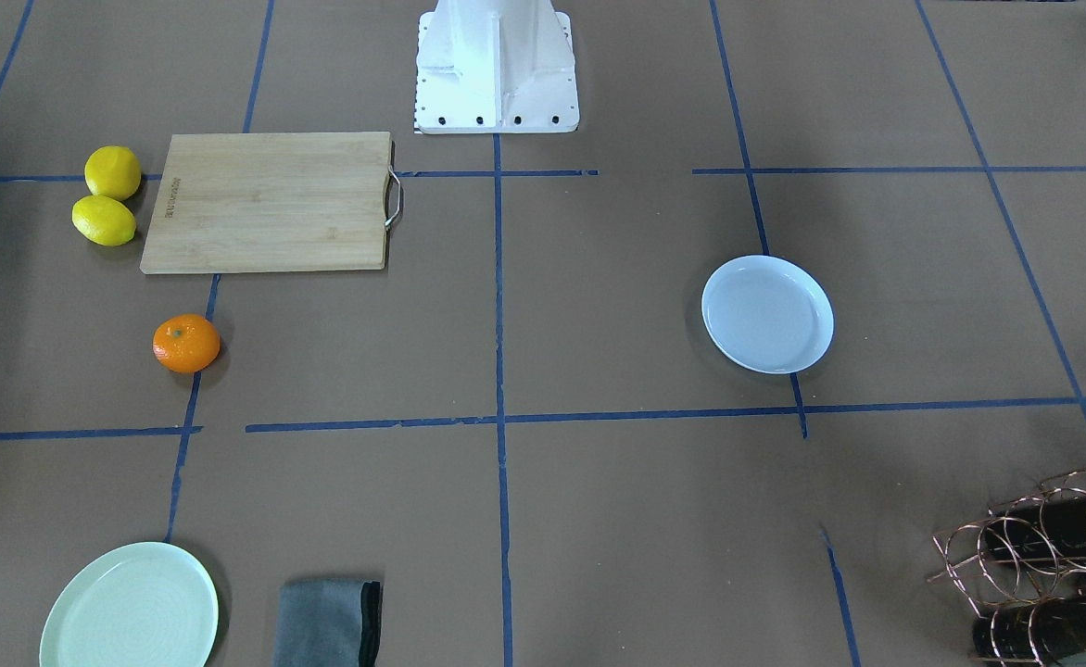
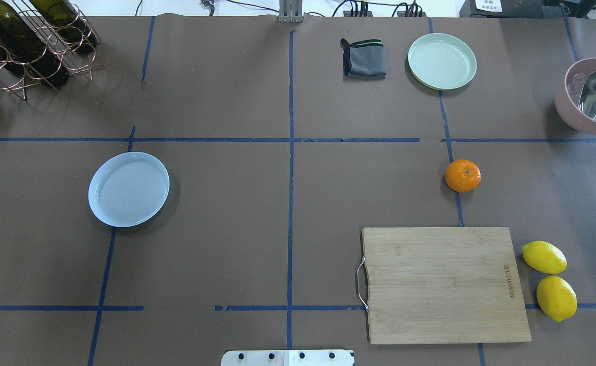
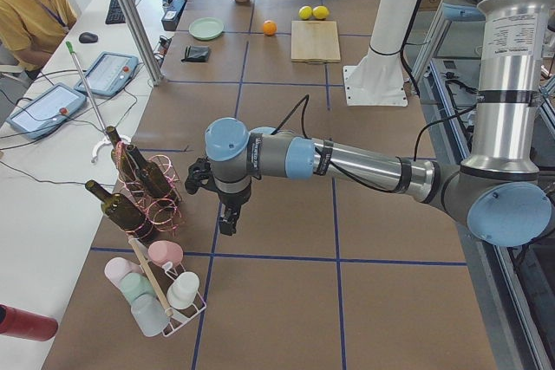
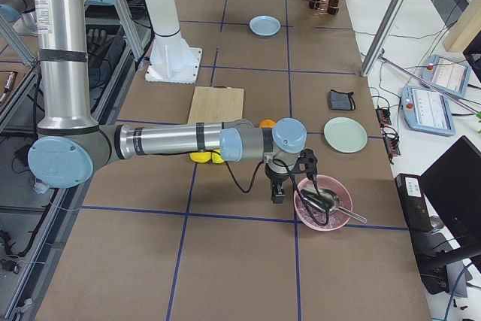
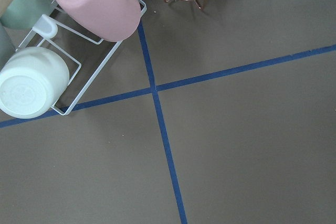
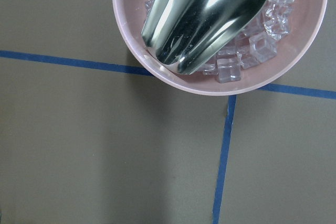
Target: Pick orange to plate
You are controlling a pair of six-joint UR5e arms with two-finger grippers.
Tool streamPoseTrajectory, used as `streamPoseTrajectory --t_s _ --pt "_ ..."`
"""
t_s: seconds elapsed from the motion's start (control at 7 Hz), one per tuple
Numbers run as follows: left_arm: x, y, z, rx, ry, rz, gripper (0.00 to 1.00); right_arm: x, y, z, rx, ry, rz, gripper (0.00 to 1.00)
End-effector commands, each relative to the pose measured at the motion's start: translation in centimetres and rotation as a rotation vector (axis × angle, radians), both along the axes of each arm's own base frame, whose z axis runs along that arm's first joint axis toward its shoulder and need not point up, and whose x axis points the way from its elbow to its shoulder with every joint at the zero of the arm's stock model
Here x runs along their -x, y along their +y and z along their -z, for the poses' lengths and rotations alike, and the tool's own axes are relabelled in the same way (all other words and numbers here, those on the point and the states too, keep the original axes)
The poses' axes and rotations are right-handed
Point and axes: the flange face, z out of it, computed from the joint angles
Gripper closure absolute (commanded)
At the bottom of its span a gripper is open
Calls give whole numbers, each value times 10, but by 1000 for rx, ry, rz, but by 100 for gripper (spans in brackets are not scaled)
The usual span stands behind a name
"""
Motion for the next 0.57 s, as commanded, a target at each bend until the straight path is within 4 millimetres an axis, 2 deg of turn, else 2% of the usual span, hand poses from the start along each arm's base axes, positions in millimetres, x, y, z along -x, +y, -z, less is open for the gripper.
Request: streamPoseTrajectory --t_s 0.0,0.29,0.43 --pt "0 7 -6 -35 11 -5 0 0 -2 5 -8 -3 -1 0" --pt "-31 7 -1 -168 61 -54 0 1 -5 10 -25 -4 3 0" --pt "-49 2 12 -139 96 -20 0 1 -5 11 -27 -6 5 0"
